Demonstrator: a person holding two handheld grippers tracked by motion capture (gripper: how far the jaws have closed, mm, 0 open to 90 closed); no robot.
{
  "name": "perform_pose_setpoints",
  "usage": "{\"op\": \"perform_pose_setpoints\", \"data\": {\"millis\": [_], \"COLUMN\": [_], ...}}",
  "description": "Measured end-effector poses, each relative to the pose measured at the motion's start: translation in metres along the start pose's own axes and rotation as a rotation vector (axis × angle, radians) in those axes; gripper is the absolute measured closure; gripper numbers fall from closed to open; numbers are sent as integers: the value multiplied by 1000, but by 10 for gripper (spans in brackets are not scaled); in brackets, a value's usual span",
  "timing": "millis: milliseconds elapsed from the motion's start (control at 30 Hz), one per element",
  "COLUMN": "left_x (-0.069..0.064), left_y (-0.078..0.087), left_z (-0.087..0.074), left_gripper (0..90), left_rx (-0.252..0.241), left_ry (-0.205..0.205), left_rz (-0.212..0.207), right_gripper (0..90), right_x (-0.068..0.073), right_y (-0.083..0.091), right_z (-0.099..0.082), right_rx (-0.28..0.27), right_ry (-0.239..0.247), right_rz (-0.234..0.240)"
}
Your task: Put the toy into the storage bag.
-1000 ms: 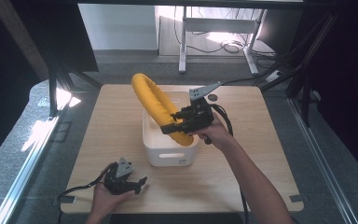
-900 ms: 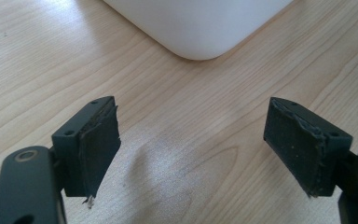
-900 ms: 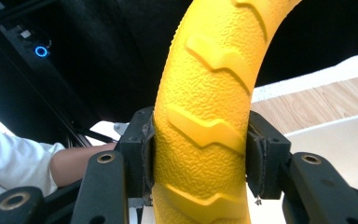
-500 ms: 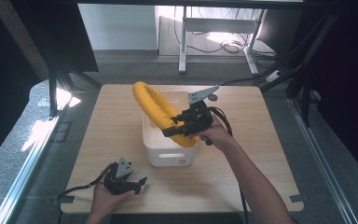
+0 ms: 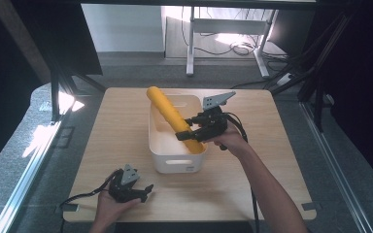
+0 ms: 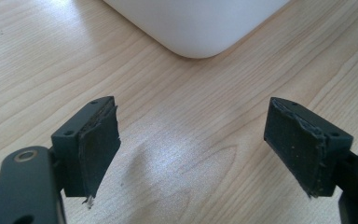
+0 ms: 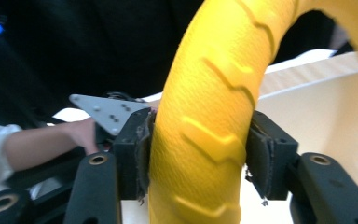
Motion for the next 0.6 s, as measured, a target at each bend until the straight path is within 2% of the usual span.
{"op": "perform_pose_setpoints", "data": {"millis": [167, 333, 367, 433, 500, 600], "left_x": [0, 0, 0, 0, 0, 0], "left_y": [0, 0, 0, 0, 0, 0], "left_z": [0, 0, 0, 0, 0, 0], "left_gripper": [183, 183, 183, 183, 183, 183], "left_rx": [0, -1, -1, -1, -3, -3], "left_ry": [2, 0, 0, 1, 1, 3], "left_rz": [-1, -1, -1, 0, -1, 0], "right_gripper": [428, 395, 395, 388, 388, 387], "right_x": [-2, -2, -2, -1, 0, 0], "right_y": [6, 19, 19, 28, 31, 45], "right_z": [0, 1, 1, -1, -2, -13], "right_rx": [-31, -68, -68, -93, -101, -112], "right_ry": [-1, 17, 17, 8, 8, 12], "right_rz": [-33, -111, -111, -136, -141, -172]}}
Point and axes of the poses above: each handheld gripper's, and its own axes: y roughly backward along the jaws, z roughly out of its top, x roughly to its left, the point moved 4 cm from there along -y, roughly forward along the jaws, and after that the axes turned 13 degrees about -z, right-handed, at the moved point
